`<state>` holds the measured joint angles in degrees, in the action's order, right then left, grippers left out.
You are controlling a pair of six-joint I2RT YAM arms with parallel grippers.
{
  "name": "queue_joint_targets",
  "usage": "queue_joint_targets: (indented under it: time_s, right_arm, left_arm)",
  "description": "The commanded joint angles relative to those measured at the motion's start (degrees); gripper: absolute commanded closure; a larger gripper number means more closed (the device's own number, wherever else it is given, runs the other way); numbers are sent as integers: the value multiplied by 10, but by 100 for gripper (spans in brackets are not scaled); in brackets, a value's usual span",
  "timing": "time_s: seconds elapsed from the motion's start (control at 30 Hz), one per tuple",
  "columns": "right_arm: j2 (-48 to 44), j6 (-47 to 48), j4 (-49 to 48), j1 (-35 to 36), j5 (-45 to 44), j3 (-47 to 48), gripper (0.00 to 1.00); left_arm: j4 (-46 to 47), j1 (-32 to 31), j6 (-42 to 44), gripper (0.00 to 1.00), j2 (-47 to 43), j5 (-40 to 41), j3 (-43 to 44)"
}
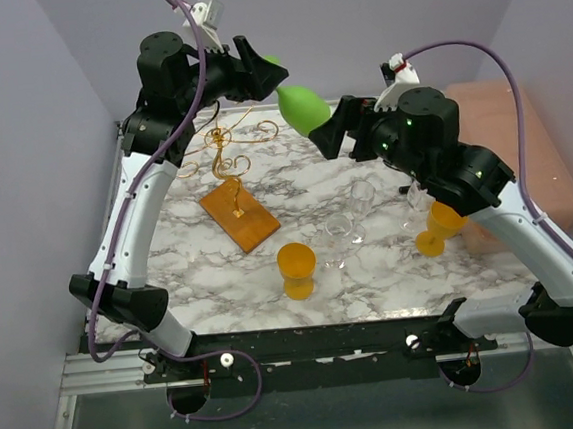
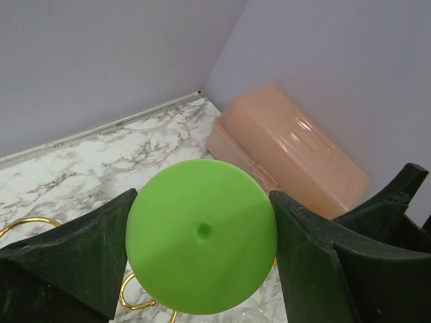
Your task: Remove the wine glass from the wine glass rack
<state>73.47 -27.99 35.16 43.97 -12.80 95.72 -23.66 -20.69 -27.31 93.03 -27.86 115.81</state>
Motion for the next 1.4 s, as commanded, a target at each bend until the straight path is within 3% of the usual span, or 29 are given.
queue_joint_targets:
  time_s: [0.0,0.4,0.83,1.37]
  right_arm:
    - [-32,-33,-46,-11,7,-23,0]
    - [-88,-48,-131,-13,65,-77,0]
    - [-135,-93,-241,-13,150,-188,0]
    - [-149,-127,-287,-13,210,-255,0]
  left_arm:
    - [19,0,-26,26,-45,-24,-12]
    - [46,0,-66,26,-139,-8,-84]
    - [113,5,-128,26,-267,14,-243]
    - [130,14,-161,26,-312,16,-295]
